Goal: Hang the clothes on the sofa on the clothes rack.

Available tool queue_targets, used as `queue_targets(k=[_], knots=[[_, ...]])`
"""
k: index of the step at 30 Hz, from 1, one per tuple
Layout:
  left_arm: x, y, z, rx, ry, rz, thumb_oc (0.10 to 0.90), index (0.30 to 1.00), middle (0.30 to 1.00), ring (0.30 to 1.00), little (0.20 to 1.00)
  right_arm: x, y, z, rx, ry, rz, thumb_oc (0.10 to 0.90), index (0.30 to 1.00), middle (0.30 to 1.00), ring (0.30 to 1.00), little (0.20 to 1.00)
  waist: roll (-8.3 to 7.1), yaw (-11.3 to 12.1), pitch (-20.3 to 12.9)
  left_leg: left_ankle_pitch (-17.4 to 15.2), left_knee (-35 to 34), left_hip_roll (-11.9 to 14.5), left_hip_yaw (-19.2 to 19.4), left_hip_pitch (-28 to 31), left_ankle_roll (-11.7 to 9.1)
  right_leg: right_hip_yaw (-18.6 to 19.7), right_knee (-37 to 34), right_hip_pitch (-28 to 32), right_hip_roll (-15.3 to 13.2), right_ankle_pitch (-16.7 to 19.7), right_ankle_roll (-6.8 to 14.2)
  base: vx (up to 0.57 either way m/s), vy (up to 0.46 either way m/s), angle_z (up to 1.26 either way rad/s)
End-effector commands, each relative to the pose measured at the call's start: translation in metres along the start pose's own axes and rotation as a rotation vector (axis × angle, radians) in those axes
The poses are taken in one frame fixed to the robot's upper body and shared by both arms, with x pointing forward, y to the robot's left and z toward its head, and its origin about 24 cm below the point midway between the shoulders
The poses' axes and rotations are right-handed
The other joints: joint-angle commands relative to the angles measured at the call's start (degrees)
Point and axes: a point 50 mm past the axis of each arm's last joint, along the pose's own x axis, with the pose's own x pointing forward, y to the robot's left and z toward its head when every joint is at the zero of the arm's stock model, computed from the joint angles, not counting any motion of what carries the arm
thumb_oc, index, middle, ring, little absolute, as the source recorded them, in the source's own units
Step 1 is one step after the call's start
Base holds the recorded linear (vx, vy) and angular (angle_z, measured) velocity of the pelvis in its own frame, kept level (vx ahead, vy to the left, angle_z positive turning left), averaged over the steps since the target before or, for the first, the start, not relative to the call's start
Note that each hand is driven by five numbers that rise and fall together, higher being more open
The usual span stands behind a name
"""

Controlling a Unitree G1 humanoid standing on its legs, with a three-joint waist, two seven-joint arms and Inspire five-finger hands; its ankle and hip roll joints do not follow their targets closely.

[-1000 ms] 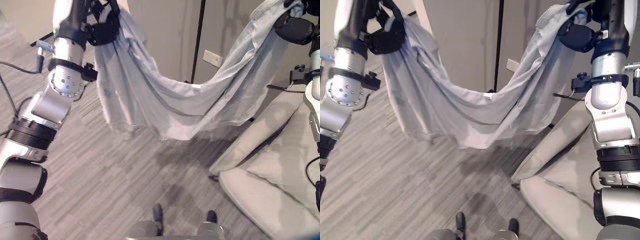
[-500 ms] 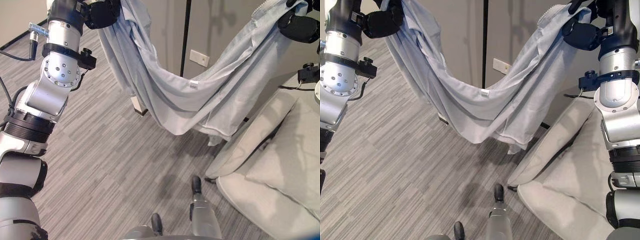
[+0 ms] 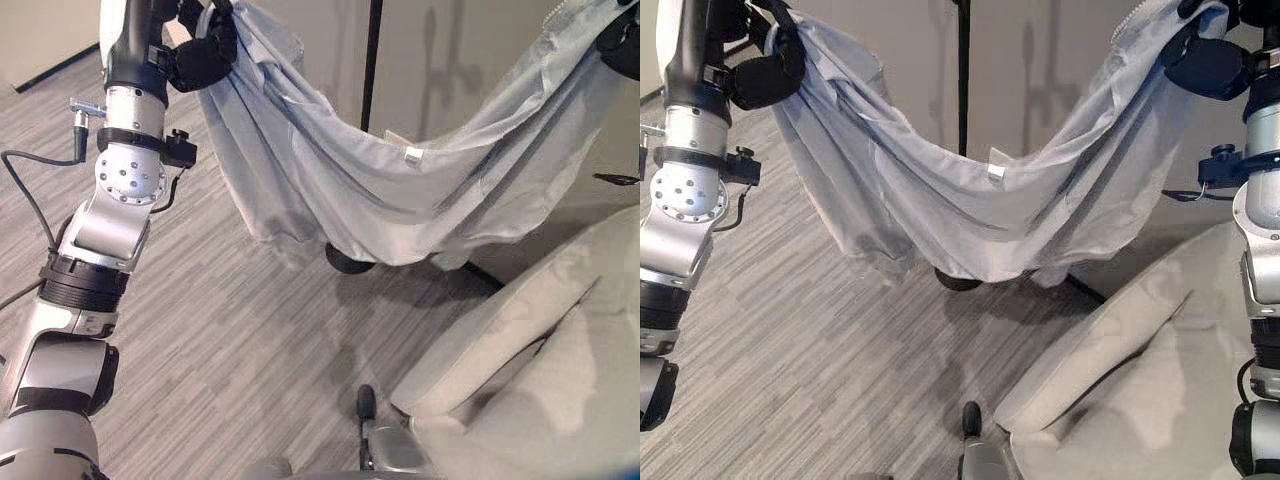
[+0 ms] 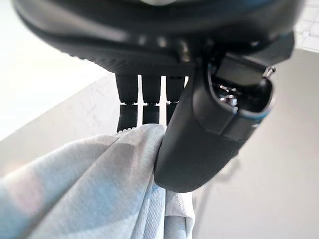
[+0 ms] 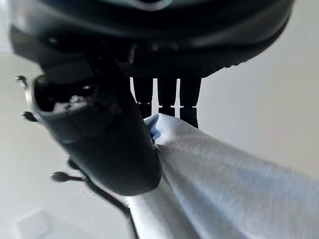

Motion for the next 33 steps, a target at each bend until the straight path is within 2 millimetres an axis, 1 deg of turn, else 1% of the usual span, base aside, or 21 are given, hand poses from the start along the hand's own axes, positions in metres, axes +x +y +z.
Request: queue_targets(k=[1,2,3,5,10,13,14,15,16,17,18,19,21,23,25,27,29,30,31,32,33], knots=[[0.013,0.040,0.034,0.045,-0.183,0.158,0.400,0.300,0.300,0.300,0.300,0.007,-0.033,0.044,-0.007,-0.242,-0.129,0.400,0.300,0.300,0.300,0.300,-1.14,1.5,-10.8,0.9,-0.9,-0.9,3.2,-4.0,3.3,0.2,0.2,4.3,0.4,-7.3,11.6,0.10,0.043,0.10],[0.013,0.040,0.035,0.041,-0.186,0.159,0.400,0.300,0.300,0.300,0.300,0.007,-0.032,0.043,-0.005,-0.239,-0.124,0.400,0.300,0.300,0.300,0.300,-0.70,1.6,-11.3,1.1,-2.7,-0.8,4.2,-3.3,3.4,0.1,0.2,4.4,0.7,-7.5,11.7,0.15,0.065,0.01],[0.012,0.041,0.035,0.043,-0.188,0.164,0.400,0.300,0.300,0.300,0.300,0.005,-0.032,0.039,0.001,-0.227,-0.135,0.400,0.300,0.300,0.300,0.300,-0.07,1.7,-11.8,1.8,-5.1,-1.0,4.1,-1.8,3.5,0.4,0.2,4.6,0.9,-7.6,11.8,0.18,0.080,-0.11],[0.012,0.040,0.035,0.055,-0.186,0.157,0.400,0.300,0.300,0.300,0.300,-0.001,-0.032,0.032,-0.025,-0.197,-0.138,0.400,0.300,0.300,0.300,0.300,0.49,1.2,-12.9,2.1,-7.0,-1.5,4.7,-0.3,3.6,0.6,0.2,4.7,0.4,-7.2,12.2,0.17,0.079,-0.29],[0.015,0.039,0.038,0.056,-0.196,0.143,0.400,0.300,0.300,0.300,0.300,-0.001,-0.027,0.032,-0.011,-0.199,-0.133,0.400,0.300,0.300,0.300,0.300,1.04,1.4,-13.3,0.9,-7.0,-2.0,5.3,0.8,4.3,1.8,0.2,4.8,-0.3,-6.8,12.4,0.07,0.074,-0.11],[0.014,0.040,0.041,0.064,-0.211,0.134,0.400,0.300,0.300,0.300,0.300,0.000,-0.019,0.032,-0.006,-0.198,-0.110,0.400,0.300,0.300,0.300,0.300,1.28,1.8,-13.1,-0.3,-7.0,-2.9,5.3,1.6,5.3,2.5,0.8,5.1,-1.2,-5.7,12.8,0.05,0.069,-0.14],[0.015,0.041,0.043,0.069,-0.220,0.131,0.400,0.300,0.300,0.300,0.300,0.002,-0.016,0.034,-0.005,-0.205,-0.097,0.400,0.300,0.300,0.300,0.300,1.60,2.1,-12.4,-0.6,-7.0,-2.9,5.5,2.1,5.9,2.9,4.2,3.6,-1.6,-6.0,13.1,0.02,0.112,-0.18],[0.014,0.043,0.045,0.075,-0.225,0.134,0.400,0.300,0.300,0.300,0.300,0.005,-0.011,0.037,-0.010,-0.215,-0.076,0.400,0.300,0.300,0.300,0.300,2.13,2.3,-11.0,-1.0,-7.0,-3.0,6.0,3.2,6.8,3.3,10.9,0.1,-2.0,-5.2,14.0,0.00,0.096,-0.17],[0.014,0.044,0.044,0.076,-0.224,0.137,0.400,0.300,0.300,0.300,0.300,0.006,-0.011,0.038,-0.010,-0.217,-0.076,0.400,0.300,0.300,0.300,0.300,2.18,2.4,-10.9,-1.1,-7.0,-3.1,6.2,3.2,6.8,3.6,11.7,-0.4,-2.1,-5.5,14.1,-0.02,0.073,-0.47],[0.014,0.045,0.045,0.075,-0.226,0.137,0.400,0.300,0.300,0.300,0.300,0.007,-0.009,0.039,-0.010,-0.218,-0.067,0.400,0.300,0.300,0.300,0.300,2.32,2.2,-10.2,-1.3,-7.0,-3.1,6.6,3.6,7.0,4.1,14.9,-2.4,-2.2,-4.7,15.0,0.00,0.004,-0.52],[0.013,0.045,0.045,0.078,-0.233,0.134,0.400,0.300,0.300,0.300,0.300,0.007,-0.008,0.039,-0.006,-0.218,-0.065,0.400,0.300,0.300,0.300,0.300,2.46,2.1,-9.8,-1.4,-7.0,-3.0,6.9,3.8,6.9,4.1,16.3,-3.7,-3.0,-3.9,15.7,0.03,-0.023,-0.49],[0.013,0.046,0.047,0.078,-0.240,0.132,0.400,0.300,0.300,0.300,0.300,0.007,-0.008,0.040,-0.009,-0.220,-0.065,0.400,0.300,0.300,0.300,0.300,2.60,2.1,-9.7,-1.6,-7.0,-2.8,7.0,4.1,6.8,4.0,16.6,-4.6,-3.7,-3.5,15.6,0.10,-0.087,-0.32],[0.013,0.048,0.049,0.075,-0.251,0.139,0.400,0.300,0.300,0.300,0.300,0.008,-0.012,0.043,-0.005,-0.231,-0.079,0.400,0.300,0.300,0.300,0.300,2.96,1.7,-9.5,-2.2,-7.0,-2.5,6.5,4.5,6.3,4.0,13.5,-6.8,-4.6,-2.5,15.4,0.15,-0.146,-0.31],[0.012,0.048,0.051,0.055,-0.258,0.151,0.400,0.300,0.300,0.300,0.300,0.008,-0.018,0.045,-0.023,-0.239,-0.098,0.400,0.300,0.300,0.300,0.300,2.88,0.4,-9.2,-2.9,-7.0,-2.1,5.4,5.3,5.6,6.0,7.5,-8.5,-4.7,-2.3,15.5,0.21,-0.175,-0.15],[0.007,0.048,0.049,0.071,-0.258,0.140,0.400,0.300,0.300,0.300,0.300,0.006,-0.025,0.042,-0.072,-0.228,-0.104,0.400,0.300,0.300,0.300,0.300,2.43,-0.6,-9.5,-4.1,-7.0,-1.5,4.3,6.6,4.9,8.5,3.5,-7.4,-4.0,-2.3,15.9,0.22,-0.178,0.06],[0.005,0.046,0.049,0.030,-0.261,0.159,0.400,0.300,0.300,0.300,0.300,0.003,-0.025,0.045,-0.062,-0.252,-0.098,0.400,0.300,0.300,0.300,0.300,1.14,-0.4,-10.1,-3.4,-7.0,-1.0,3.5,7.8,4.4,8.7,2.9,-6.2,-3.7,-0.5,15.4,0.21,-0.259,0.37],[0.001,0.043,0.048,-0.013,-0.259,0.151,0.400,0.300,0.300,0.300,0.300,0.002,-0.032,0.049,-0.052,-0.271,-0.112,0.400,0.300,0.300,0.300,0.300,0.97,-0.6,-11.1,-2.7,-6.9,0.5,2.6,8.0,3.8,8.1,1.9,-4.9,-2.6,-0.9,14.6,0.27,-0.403,0.56],[-0.004,0.040,0.043,-0.054,-0.238,0.144,0.400,0.300,0.300,0.300,0.300,-0.002,-0.041,0.053,-0.025,-0.295,-0.116,0.400,0.300,0.300,0.300,0.300,1.11,-0.8,-12.1,-0.4,-4.2,3.2,0.5,6.6,2.5,6.8,0.2,-1.5,0.4,-3.8,12.8,0.30,-0.504,0.95],[-0.005,0.041,0.042,-0.069,-0.229,0.149,0.400,0.300,0.300,0.300,0.300,-0.003,-0.043,0.055,-0.021,-0.305,-0.122,0.400,0.300,0.300,0.300,0.300,0.92,-0.9,-12.0,0.4,-1.7,3.6,-0.3,5.2,2.4,6.7,0.2,-0.6,0.9,-4.8,12.3,0.31,-0.548,0.91],[-0.006,0.038,0.041,-0.101,-0.224,0.151,0.400,0.300,0.300,0.300,0.300,-0.005,-0.049,0.058,-0.013,-0.321,-0.141,0.400,0.300,0.300,0.300,0.300,0.31,-1.2,-11.4,1.4,4.0,4.0,0.6,2.3,2.0,5.8,0.2,1.5,1.4,-6.9,11.4,0.16,-0.298,0.71],[-0.006,0.036,0.041,-0.123,-0.224,0.150,0.400,0.300,0.300,0.300,0.300,-0.007,-0.051,0.058,-0.014,-0.323,-0.147,0.400,0.300,0.300,0.300,0.300,-0.15,-1.3,-10.9,1.2,7.9,3.7,0.7,0.6,1.9,4.8,0.2,2.7,1.4,-7.7,10.8,0.11,-0.243,0.90]])
